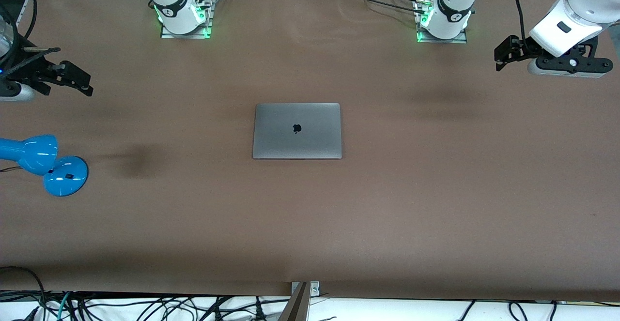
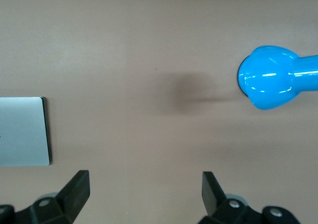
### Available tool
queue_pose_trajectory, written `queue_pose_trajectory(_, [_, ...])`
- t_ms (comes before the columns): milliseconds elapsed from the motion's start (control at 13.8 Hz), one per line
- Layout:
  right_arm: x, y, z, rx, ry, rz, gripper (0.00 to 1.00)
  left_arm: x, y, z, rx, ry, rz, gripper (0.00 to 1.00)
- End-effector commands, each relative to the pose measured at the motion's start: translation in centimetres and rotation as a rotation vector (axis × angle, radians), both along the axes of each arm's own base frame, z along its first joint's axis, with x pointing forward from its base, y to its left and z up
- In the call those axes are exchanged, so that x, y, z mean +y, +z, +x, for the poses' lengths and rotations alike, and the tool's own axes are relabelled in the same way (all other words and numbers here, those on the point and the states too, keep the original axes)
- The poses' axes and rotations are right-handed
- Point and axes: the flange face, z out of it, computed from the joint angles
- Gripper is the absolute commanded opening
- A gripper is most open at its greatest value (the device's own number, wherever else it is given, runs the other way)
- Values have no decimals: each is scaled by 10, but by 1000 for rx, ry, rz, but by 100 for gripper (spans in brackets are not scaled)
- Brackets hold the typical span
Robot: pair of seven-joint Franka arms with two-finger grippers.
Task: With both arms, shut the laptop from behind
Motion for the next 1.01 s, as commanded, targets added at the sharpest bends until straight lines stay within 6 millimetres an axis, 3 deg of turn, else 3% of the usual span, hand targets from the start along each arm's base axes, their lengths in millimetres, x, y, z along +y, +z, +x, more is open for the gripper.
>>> queue_pose_trajectory(0, [0,5,6,5,26,-15,100,-5,3,3,20,3,-17,100])
queue_pose_trajectory(578, [12,6,10,0,32,-10,100,-10,0,5,37,-9,-17,100])
queue_pose_trajectory(939, [10,3,11,6,19,-4,100,-10,28,11,-21,-16,-20,100])
